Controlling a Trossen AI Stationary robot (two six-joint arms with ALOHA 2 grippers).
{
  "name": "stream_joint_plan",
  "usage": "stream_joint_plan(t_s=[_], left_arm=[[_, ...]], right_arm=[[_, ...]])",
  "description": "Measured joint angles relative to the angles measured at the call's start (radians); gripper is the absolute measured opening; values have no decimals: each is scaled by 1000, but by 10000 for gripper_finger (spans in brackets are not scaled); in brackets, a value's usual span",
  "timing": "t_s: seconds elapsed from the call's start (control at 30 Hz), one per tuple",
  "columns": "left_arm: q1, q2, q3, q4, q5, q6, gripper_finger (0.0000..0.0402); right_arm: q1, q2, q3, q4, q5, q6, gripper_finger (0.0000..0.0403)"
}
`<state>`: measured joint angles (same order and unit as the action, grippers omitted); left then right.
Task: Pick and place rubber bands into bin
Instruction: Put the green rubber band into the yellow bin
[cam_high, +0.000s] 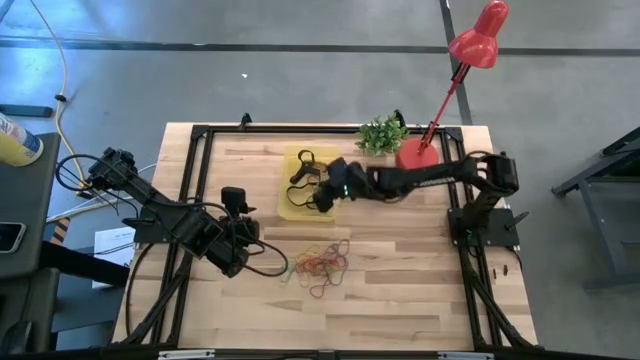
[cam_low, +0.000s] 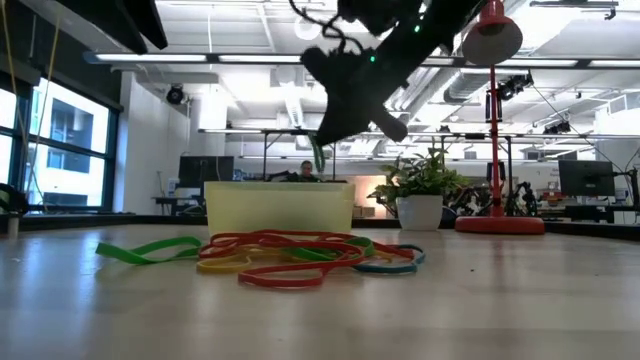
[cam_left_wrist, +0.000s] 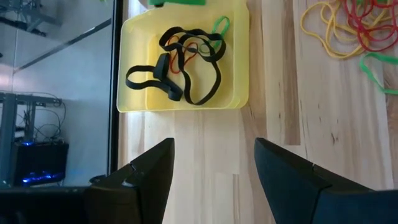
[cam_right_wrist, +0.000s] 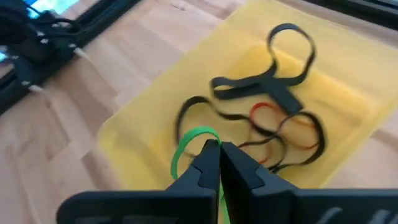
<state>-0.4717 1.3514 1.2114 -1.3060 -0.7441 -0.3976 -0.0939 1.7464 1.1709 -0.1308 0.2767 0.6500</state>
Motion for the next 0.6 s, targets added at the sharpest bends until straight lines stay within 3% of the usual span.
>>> stream_joint_plan(t_s=[0.13,0.3,0.6], left_arm=[[0,0,0,4,-1,-34,211],[0,0,0,8,-12,-77,211],[0,0,0,30,-39,-106,211]], right_arm=[[-73,1,0,1,-84,-30,4],[-140,1,0,-9,-266,-30,31],[-155,1,0,-30,-322,-48,147]])
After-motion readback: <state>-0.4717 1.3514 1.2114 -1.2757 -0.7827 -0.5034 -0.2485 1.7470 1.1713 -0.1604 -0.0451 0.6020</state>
